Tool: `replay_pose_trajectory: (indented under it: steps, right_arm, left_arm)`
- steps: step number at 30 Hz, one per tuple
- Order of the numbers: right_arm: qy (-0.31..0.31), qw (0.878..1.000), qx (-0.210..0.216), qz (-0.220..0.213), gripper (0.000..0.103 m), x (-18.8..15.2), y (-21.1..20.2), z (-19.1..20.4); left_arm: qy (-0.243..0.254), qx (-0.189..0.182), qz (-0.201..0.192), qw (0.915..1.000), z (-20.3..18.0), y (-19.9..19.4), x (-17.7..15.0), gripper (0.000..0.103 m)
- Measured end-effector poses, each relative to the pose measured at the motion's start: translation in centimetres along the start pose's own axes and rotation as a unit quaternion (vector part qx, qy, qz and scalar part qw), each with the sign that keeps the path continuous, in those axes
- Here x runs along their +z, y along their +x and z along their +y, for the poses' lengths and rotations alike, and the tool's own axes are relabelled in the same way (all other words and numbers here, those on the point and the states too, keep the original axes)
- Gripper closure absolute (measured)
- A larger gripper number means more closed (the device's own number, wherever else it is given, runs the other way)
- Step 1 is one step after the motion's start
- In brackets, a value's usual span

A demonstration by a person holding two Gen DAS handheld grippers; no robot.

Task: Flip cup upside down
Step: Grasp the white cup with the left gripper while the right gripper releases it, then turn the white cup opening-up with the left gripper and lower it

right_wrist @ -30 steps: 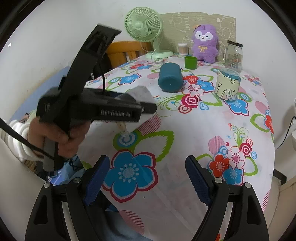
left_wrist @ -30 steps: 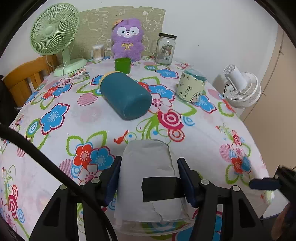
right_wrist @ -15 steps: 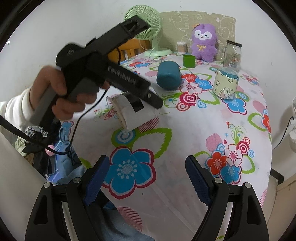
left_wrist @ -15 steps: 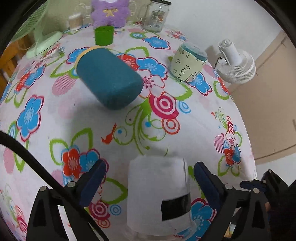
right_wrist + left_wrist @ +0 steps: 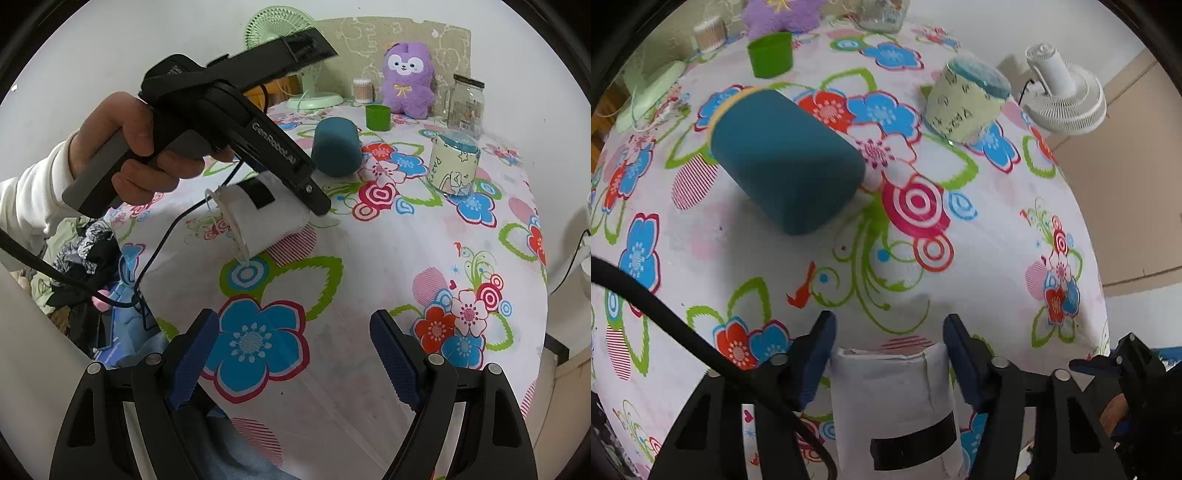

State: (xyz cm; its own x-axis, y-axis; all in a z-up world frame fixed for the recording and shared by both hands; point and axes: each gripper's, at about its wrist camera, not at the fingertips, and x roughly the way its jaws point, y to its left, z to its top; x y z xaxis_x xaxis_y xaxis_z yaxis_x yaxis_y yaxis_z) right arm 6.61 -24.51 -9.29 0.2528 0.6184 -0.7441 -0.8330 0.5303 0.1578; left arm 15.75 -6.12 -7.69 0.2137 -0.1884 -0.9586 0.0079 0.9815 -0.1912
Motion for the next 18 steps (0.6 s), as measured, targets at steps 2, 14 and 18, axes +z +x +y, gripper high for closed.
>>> replay_pose_trajectory:
  steps: [2,14,18]
  right_arm:
    - [0.001,1.000,0.000,0.001,0.017,0.1,0.0,-0.1]
    - [-0.006,1.000,-0.015,-0.023,0.017,1.7,0.1,0.2]
    - [0.002,0.999,-0.016,-0.033,0.017,1.8,0.1,0.0]
  left_arm:
    - [-0.002,-0.003,-0.020,0.9998,0.2,-0.8,0.0,0.046]
    - [-0.024,0.028,-0.225,0.9738,0.2,-5.6,-3.5,0.047]
    - [-0.028,0.053,-0.270,0.9612,-0.3,-5.7,-5.1,0.047]
